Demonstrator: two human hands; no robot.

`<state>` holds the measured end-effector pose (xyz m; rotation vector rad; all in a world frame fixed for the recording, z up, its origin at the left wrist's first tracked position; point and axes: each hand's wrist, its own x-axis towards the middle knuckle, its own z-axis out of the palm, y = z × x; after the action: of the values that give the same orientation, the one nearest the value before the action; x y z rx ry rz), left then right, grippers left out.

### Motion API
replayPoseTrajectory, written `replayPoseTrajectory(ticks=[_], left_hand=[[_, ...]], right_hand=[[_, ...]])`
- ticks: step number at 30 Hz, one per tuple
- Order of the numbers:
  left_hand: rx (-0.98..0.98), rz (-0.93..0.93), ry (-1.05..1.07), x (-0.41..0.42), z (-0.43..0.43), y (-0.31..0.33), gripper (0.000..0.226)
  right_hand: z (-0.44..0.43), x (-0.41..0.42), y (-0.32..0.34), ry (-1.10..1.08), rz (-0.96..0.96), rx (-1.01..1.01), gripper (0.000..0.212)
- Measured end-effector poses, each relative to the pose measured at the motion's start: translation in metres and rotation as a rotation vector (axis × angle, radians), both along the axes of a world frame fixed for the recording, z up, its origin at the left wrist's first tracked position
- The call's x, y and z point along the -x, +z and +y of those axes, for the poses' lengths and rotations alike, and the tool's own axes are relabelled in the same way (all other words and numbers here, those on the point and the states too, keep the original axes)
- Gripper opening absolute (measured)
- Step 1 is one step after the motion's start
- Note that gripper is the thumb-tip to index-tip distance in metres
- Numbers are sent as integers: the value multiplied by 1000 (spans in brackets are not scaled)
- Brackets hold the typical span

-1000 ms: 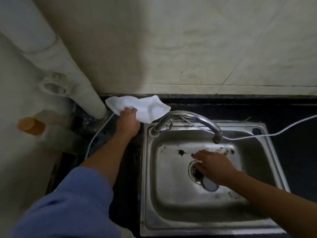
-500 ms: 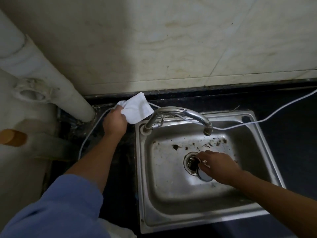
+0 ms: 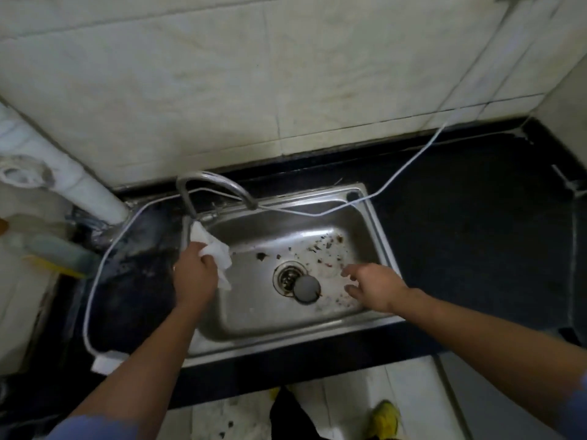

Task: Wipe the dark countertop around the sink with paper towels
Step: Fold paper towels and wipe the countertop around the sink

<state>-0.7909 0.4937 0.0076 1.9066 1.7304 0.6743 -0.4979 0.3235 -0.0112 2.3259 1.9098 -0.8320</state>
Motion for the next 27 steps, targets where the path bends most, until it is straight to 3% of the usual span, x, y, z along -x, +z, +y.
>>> replayPoseTrajectory(ticks=[11, 22, 27], left_hand=[[70, -10, -410, -211, -140, 2, 21], [62, -110, -800, -399, -160, 9, 22], [71, 110, -955, -423, -165, -26, 21]], right_hand=[[-143, -155, 24, -202, -90, -31, 37], [-187, -253, 18, -467, -115, 7, 34], [-191, -278, 2, -554, -92, 62, 34]])
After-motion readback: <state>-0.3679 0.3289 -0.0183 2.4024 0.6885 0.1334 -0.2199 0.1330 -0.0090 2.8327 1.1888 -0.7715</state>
